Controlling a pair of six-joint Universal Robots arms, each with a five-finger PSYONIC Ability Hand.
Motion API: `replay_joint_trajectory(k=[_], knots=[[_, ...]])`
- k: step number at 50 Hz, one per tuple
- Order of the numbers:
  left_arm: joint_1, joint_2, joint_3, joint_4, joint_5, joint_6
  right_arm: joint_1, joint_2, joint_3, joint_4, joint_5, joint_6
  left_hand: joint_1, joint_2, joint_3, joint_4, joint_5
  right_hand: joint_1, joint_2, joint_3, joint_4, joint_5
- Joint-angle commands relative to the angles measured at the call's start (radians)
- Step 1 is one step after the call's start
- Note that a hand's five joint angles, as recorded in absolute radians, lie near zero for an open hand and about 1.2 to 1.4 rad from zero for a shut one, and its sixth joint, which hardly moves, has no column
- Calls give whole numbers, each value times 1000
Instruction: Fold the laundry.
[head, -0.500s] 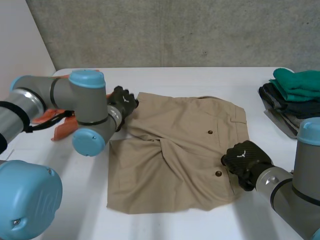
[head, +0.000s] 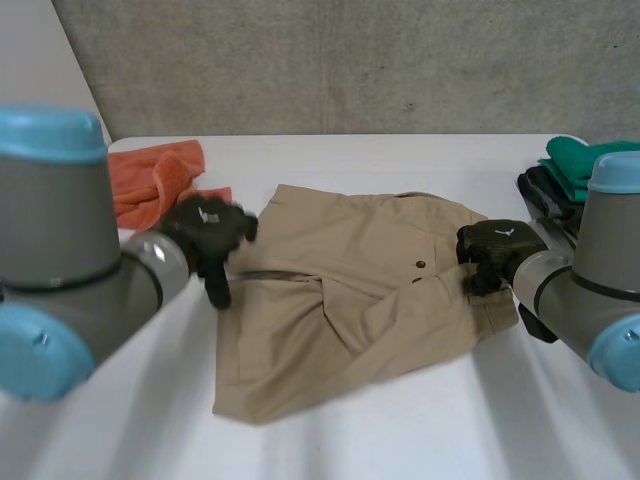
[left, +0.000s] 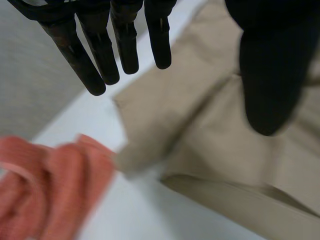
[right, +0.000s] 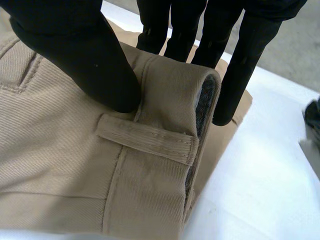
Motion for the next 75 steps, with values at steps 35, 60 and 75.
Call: replay_joint_trajectory(k=[35,60,75], knots=[[-105,-162,0,141,-140,-24,-117,-287,88,244,-226,-672,976,974,974,971,968,-728,-771,-783,-792,-773],[-64,-292,301,-149,-94,-96,-91,-355,561,-259,-219,-490,976,974,974,971,968,-722,-765,-777,-786,-767],[-56,-269,287,-145,-89,-121,-2,-66,480,-598,-107,-431,976,974,974,971,968,-200,-243,-256,-265,-246]])
